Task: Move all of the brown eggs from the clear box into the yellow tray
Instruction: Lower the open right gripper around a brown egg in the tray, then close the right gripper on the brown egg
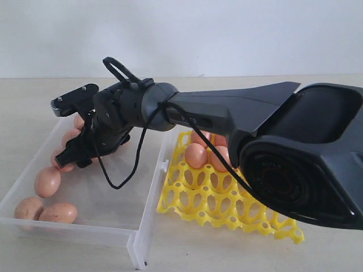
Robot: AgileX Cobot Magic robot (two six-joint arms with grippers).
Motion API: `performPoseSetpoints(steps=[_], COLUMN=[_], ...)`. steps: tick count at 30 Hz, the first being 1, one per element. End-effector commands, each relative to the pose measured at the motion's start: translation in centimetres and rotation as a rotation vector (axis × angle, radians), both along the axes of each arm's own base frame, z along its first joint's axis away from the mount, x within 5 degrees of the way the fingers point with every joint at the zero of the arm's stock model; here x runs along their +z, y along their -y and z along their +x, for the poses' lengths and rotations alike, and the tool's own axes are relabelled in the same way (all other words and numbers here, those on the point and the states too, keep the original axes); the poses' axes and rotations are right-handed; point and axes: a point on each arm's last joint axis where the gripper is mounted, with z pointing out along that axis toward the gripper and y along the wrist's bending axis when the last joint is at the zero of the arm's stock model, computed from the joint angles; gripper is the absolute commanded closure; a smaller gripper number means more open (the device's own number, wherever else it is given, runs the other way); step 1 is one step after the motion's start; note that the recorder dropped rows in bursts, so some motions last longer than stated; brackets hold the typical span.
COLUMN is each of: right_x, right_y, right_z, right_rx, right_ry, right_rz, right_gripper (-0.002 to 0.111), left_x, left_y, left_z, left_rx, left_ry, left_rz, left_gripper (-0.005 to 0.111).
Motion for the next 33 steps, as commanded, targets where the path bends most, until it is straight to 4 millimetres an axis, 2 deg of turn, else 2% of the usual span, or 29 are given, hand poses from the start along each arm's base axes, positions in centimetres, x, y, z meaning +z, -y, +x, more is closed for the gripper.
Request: performPoseSetpoints(steps=[1,10,15,23,33], right_x=[0.0,0.2,0.2,2.0,-0.1], right_y=[0.1,-0.1,-0.1,-1.1,-0.9], right_z=[0.2,0.2,0.2,0.4,0.2], right_rx=[0.004,0.005,0.074,0.216,0.278], right_ry=[0.004,0.016,0.049,0.160,0.133], right_rz=[-0.010,0.010,-0.018,0.017,-0.069], right_gripper=[0.043,0.043,0.043,0.043,0.043], left_x=[0.1,0.1,0.1,0.1,0.1], left_y=[0.0,0.0,0.0,0.0,0.0], left_z=[0.0,0.0,0.0,0.0,0.0], left_rx=[0.000,0.000,0.000,0.000,0.000], left_ry=[0.002,0.002,0.002,0.002,0.002], left_rz=[-0.005,-0.005,-0.005,-0.005,-0.005], left_gripper=[0.111,0.111,0.111,0.111,0.111])
